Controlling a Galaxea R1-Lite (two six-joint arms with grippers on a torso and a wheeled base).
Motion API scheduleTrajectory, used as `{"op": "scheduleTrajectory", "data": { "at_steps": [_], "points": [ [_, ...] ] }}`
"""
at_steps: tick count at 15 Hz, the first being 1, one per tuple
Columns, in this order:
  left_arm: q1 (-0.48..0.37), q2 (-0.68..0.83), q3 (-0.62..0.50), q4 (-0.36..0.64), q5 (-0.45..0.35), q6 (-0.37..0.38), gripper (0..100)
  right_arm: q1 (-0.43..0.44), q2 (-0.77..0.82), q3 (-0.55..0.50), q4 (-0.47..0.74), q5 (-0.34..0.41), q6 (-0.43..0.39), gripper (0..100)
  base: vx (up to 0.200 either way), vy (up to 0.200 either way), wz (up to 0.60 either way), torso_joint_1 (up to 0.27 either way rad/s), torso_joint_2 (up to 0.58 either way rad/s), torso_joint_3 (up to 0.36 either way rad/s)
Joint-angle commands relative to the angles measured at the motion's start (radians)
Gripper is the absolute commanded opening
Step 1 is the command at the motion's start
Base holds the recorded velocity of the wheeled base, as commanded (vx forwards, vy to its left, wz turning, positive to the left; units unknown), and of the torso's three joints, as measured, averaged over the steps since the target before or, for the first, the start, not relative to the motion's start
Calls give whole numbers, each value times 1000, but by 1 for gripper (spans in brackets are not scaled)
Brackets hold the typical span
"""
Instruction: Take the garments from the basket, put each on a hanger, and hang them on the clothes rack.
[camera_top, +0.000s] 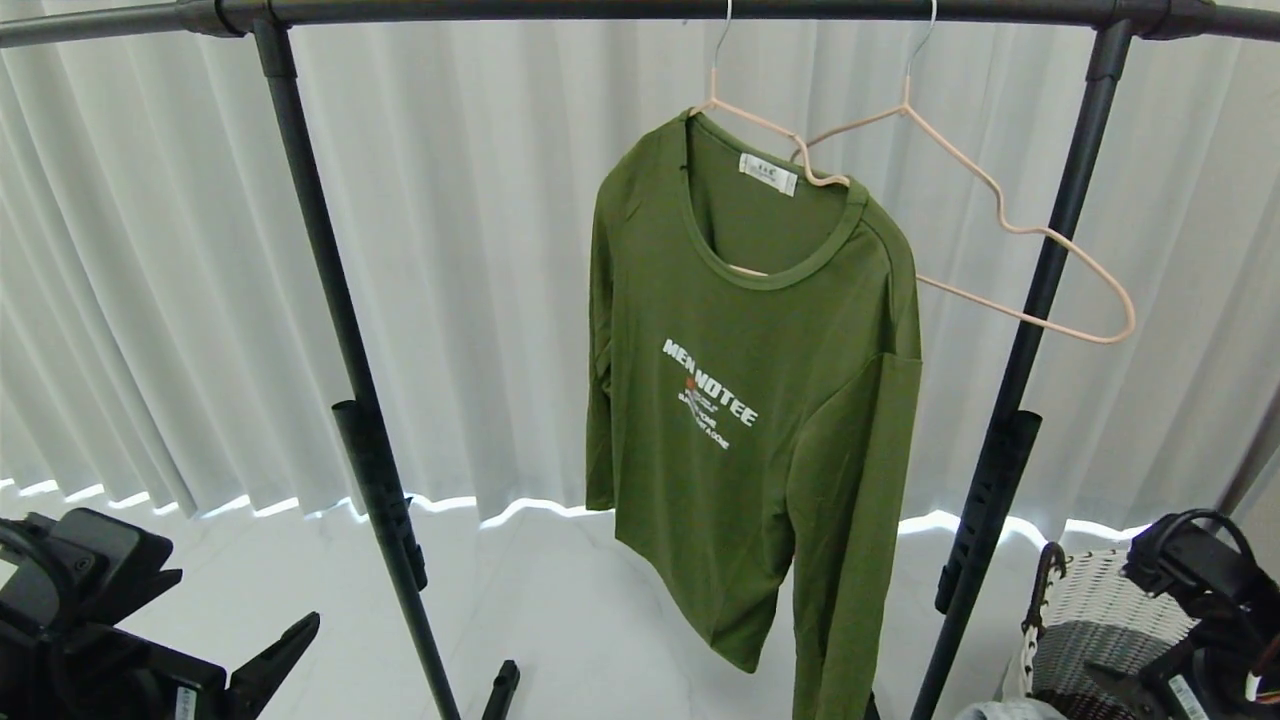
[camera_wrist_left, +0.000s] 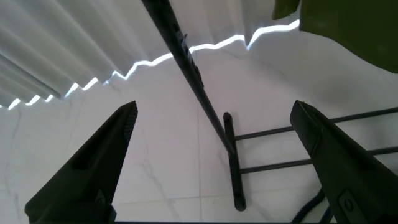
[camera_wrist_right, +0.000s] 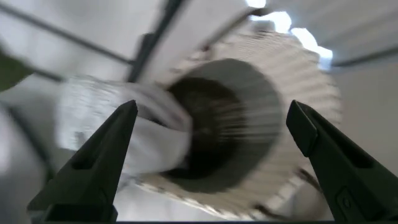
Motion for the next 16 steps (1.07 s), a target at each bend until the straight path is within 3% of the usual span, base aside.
{"op": "scheduleTrajectory", "data": {
  "at_steps": [1,4,6,9,16],
  "points": [
    [-30,13,11,0,1,1,100,88,119,16,-9,9,63,100,0,0,0,0,0,0],
    [-50,39,13,0,1,1,100,202,300,14,-99,-5,212,100,0,0,0,0,0,0],
    [-51,44,14,0,1,1,100,243,419,14,-161,-57,258,100,0,0,0,0,0,0],
    [-51,38,31,0,1,1,100,255,543,8,-253,-115,264,100,0,0,0,0,0,0],
    [-65,36,48,-1,1,1,100,257,626,-3,-274,-198,265,100,0,0,0,0,0,0]
  ]
}}
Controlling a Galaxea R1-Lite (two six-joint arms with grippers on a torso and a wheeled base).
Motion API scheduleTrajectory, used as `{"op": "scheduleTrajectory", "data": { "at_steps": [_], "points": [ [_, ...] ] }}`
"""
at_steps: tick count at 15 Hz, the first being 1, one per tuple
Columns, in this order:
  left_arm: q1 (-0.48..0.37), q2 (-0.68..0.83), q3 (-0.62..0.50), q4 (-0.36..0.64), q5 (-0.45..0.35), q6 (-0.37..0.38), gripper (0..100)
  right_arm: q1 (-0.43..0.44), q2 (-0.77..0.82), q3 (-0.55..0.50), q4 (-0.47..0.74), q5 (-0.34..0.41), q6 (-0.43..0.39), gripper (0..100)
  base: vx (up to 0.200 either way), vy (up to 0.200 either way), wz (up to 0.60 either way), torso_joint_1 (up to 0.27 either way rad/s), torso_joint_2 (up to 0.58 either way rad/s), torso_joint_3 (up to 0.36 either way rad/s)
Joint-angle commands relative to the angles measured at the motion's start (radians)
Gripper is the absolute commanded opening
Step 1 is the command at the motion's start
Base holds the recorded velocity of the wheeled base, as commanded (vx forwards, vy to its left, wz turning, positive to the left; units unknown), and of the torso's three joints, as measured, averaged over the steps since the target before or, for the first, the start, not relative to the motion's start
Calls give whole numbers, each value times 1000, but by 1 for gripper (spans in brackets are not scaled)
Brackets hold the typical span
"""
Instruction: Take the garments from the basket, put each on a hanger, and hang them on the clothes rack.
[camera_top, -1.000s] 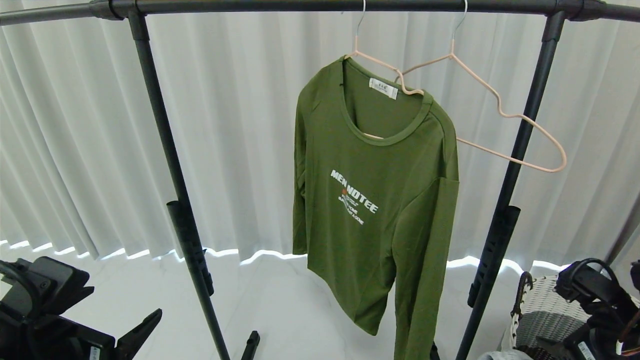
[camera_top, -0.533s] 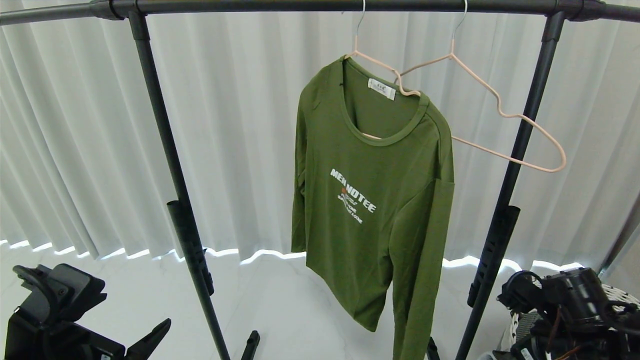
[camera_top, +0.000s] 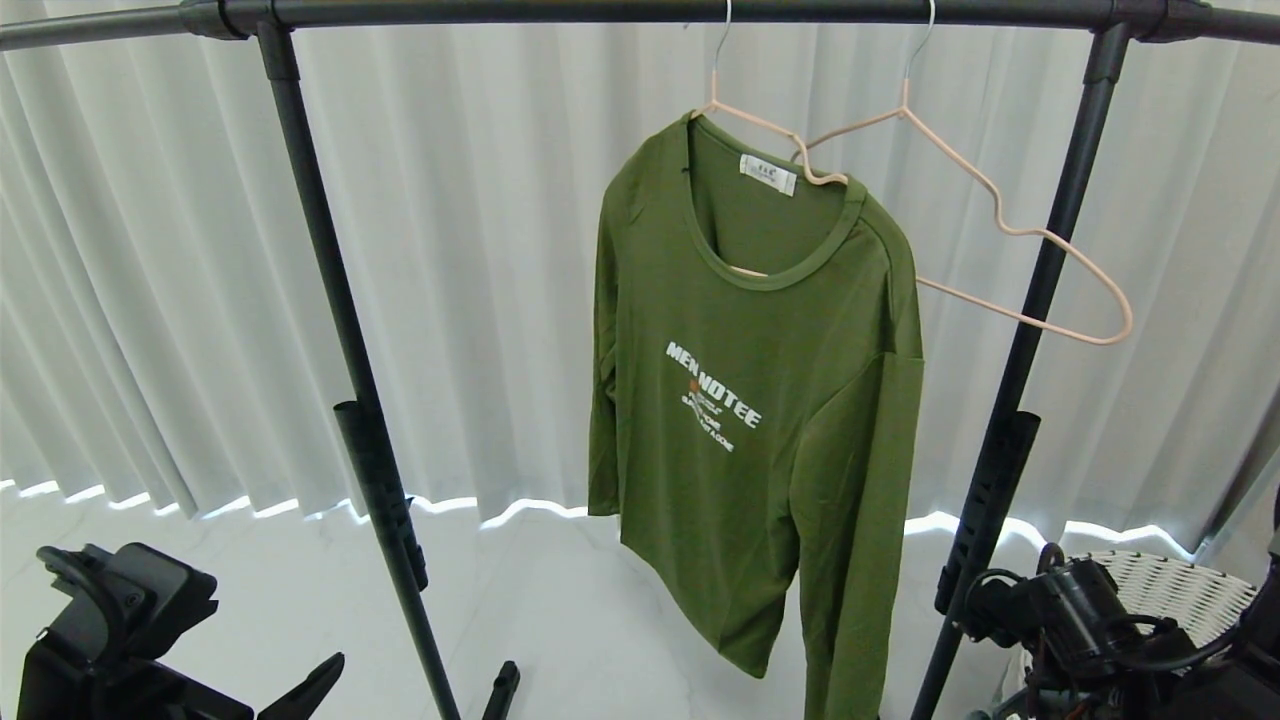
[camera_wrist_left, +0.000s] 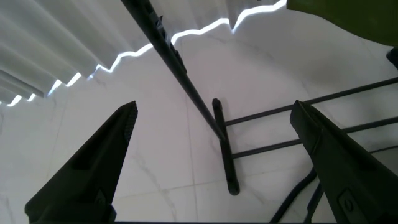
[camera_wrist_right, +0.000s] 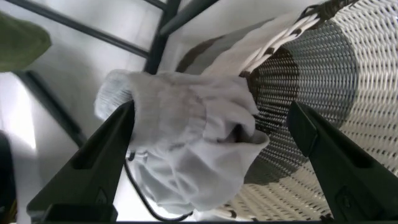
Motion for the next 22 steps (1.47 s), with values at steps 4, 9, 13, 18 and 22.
{"op": "scheduleTrajectory", "data": {
  "at_steps": [4,9,13,18,22],
  "points": [
    [-11,-3,2,-2,1,-1,100,9,13,1,-3,-8,0,0,0,0,0,0,0,0],
    [-11,-1,5,0,1,-1,100,46,-72,4,9,-17,0,0,0,0,0,0,0,0],
    [-22,-3,18,0,1,2,100,46,-306,-85,246,-30,-2,0,0,0,0,0,0,0],
    [-26,-9,28,-2,5,45,100,52,-579,-320,611,-28,-2,0,-80,0,0,4,1,1],
    [-35,-29,30,0,4,45,100,88,-664,-423,701,-31,-9,0,-200,0,0,-1,1,2]
  ]
}}
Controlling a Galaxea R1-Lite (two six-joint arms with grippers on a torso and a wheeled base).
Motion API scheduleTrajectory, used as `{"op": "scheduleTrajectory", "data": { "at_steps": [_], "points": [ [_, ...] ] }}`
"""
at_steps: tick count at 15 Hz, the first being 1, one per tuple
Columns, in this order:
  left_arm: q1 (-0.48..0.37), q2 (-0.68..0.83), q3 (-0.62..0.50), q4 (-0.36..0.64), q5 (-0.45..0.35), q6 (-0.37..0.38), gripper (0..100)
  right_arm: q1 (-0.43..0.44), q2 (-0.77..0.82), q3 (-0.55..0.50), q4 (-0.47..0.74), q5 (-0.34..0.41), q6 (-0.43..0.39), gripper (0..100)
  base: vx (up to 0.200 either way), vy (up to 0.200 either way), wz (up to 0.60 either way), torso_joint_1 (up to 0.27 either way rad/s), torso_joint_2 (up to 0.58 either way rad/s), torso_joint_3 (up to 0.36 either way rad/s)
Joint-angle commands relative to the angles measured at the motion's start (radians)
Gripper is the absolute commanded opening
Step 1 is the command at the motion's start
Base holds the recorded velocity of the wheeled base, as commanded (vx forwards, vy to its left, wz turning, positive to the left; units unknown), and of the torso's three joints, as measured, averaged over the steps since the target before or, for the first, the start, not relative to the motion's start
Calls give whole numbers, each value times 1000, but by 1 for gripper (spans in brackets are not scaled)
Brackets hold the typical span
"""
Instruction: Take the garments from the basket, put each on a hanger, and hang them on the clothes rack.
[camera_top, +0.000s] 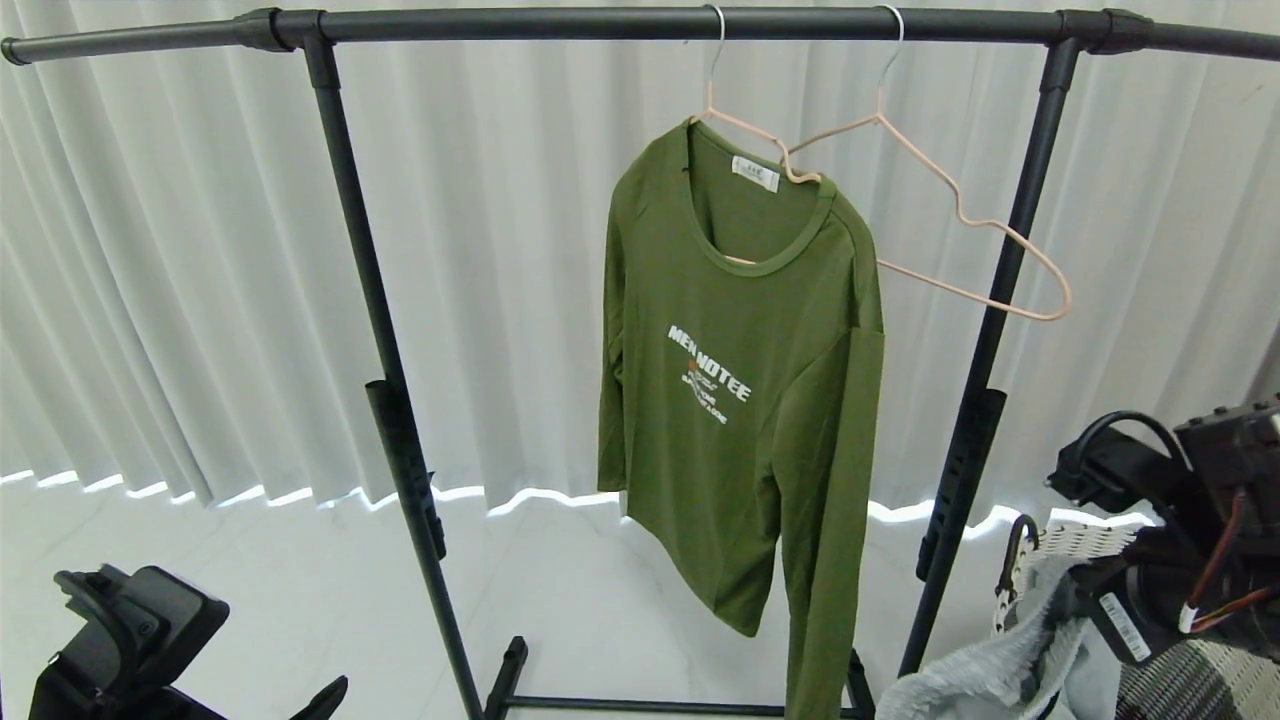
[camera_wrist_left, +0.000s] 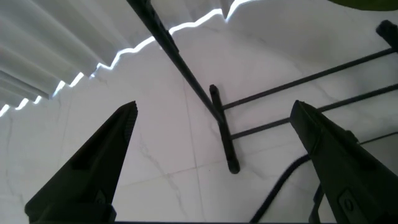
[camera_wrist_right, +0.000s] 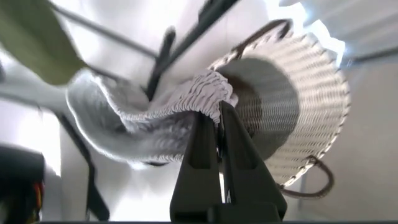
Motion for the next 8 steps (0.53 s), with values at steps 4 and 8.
{"op": "scheduleTrajectory", "data": {
  "at_steps": [4,8],
  "points": [
    [-39,-22,4,0,0,1,100,64,-81,-108,37,-5,0,0,-200,0,0,1,2,1],
    [-116,-54,-2,0,-17,0,100,159,-81,-214,60,-14,0,0,-150,0,0,2,1,-3]
  ]
}}
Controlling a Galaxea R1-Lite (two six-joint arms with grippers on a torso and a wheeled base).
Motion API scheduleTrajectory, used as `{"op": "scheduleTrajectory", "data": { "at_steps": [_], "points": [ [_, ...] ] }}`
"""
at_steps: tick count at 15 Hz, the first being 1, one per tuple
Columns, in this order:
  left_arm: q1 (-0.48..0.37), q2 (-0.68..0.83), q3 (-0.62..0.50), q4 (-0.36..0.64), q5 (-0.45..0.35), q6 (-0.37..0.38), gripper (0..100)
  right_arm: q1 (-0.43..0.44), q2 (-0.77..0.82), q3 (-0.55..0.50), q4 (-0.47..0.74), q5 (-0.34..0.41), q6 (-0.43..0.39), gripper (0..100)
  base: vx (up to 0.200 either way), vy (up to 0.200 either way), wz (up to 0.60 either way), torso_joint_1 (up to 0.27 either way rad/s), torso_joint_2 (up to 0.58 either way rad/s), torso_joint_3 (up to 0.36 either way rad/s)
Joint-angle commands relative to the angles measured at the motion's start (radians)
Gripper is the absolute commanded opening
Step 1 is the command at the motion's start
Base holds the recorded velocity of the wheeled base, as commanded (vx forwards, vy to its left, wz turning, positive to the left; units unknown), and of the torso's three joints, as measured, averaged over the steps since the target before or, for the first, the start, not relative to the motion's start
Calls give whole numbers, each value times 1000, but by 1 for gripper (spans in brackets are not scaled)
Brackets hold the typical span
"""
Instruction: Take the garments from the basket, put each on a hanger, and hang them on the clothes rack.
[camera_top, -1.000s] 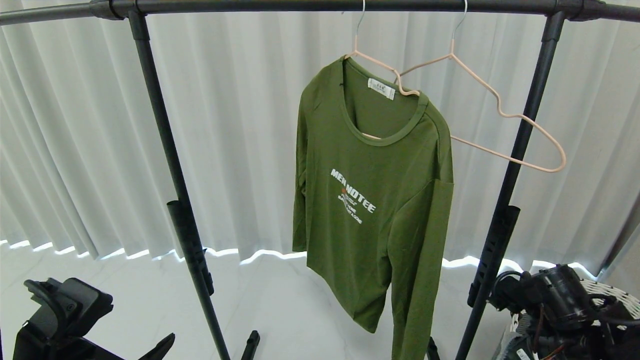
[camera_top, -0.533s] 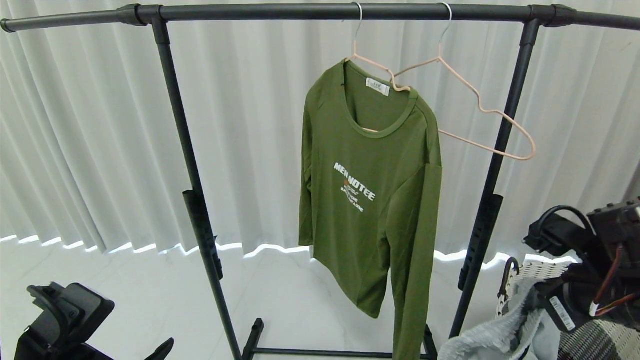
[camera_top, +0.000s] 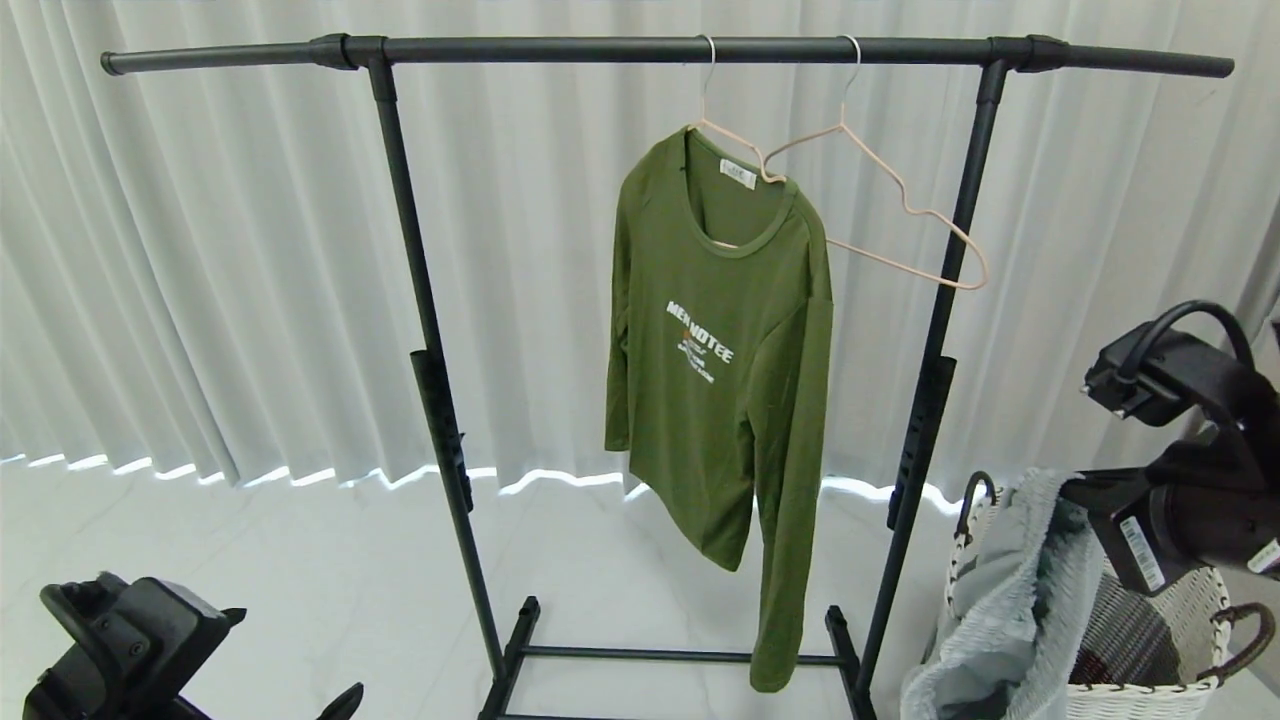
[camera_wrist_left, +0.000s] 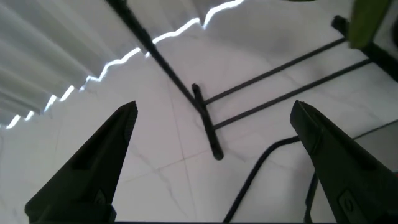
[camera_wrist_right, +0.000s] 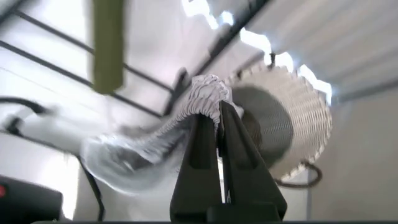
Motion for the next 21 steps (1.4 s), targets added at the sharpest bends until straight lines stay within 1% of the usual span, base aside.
{"op": "scheduleTrajectory", "data": {
  "at_steps": [1,2,4,6,8,9,10,13,14,15,16,19,21],
  "points": [
    [-65,-22,-6,0,-20,0,100,58,-2,-59,-2,0,0,0,0,0,0,0,0,0],
    [-111,-21,-18,0,-38,-1,100,87,-1,-82,-2,0,1,0,0,0,0,0,0,0],
    [-226,-12,-60,0,-104,-9,100,138,-2,-123,-5,0,1,0,0,0,0,0,0,0],
    [-331,51,-143,-1,-160,-29,100,184,-2,-162,-10,3,3,0,0,0,0,0,0,0],
    [-441,146,-236,-1,-166,-130,100,216,-2,-189,-11,6,6,0,0,0,0,0,0,0],
    [-496,205,-291,-1,-166,-207,100,229,-2,-195,-17,6,6,0,0,0,0,0,0,0],
    [-538,261,-334,-1,-166,-282,100,233,-1,-197,-36,8,6,0,0,0,0,0,0,0],
    [-645,409,-446,-1,-164,-429,100,252,-2,-197,-94,8,6,0,0,0,0,0,0,0],
    [-677,465,-486,-1,-163,-474,100,261,-5,-199,-102,8,6,0,0,0,0,0,0,0],
    [-697,522,-525,-1,-163,-503,100,272,-11,-209,-102,8,6,0,0,0,0,0,0,0],
    [-707,567,-552,-1,-163,-521,100,279,-14,-217,-102,8,6,0,0,0,0,0,0,0],
    [-739,723,-687,-1,-164,-596,100,316,-24,-225,-100,4,6,0,0,0,0,0,0,0],
    [-737,800,-729,-1,-164,-629,100,318,-25,-223,-100,8,6,0,0,0,0,0,0,0]
  ]
}}
